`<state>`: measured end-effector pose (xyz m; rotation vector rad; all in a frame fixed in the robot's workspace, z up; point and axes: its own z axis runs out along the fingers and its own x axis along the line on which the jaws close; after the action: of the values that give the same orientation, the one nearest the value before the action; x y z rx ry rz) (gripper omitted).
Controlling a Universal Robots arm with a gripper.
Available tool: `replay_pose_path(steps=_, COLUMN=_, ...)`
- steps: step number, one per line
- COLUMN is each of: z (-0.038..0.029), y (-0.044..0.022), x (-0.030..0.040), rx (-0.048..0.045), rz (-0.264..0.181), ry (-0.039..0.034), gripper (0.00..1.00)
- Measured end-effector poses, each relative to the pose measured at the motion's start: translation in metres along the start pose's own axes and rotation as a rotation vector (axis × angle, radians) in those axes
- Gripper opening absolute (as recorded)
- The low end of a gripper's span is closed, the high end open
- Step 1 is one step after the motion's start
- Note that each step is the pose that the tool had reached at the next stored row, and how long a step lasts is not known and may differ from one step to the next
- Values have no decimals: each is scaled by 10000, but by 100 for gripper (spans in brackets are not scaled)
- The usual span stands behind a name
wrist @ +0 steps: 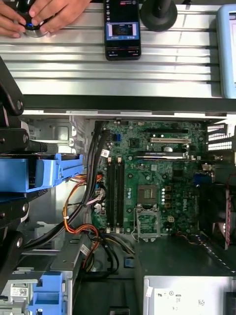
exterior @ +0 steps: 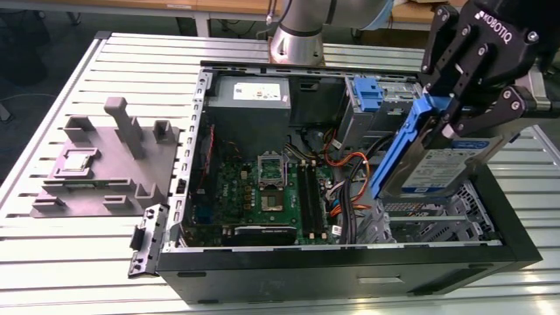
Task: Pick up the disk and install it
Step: 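Insert the disk into the insertion slot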
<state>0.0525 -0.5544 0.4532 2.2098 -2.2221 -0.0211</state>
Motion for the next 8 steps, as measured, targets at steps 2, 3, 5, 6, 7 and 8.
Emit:
replay_pose_path(steps=2, z=6, y=-47, x=0, rx=0, rz=0, ry=1, gripper=36)
replay_pose_path(steps=3, z=9, y=-73, x=0, rx=0, rz=0, ry=1, gripper=36)
replay_pose_path(steps=5, z=15, y=-120, x=0, rx=0, rz=0, ry=0, gripper=36)
replay_pose_path(steps=6, z=19, y=-140, x=0, rx=0, rz=0, ry=-1, gripper=36)
replay_pose_path(steps=7, z=22, y=-153, x=2, rx=0, rz=-1, ry=-1, gripper=36)
replay_pose_path(steps=8, z=26, y=-160, x=6, rx=1, rz=0, ry=0, gripper=36)
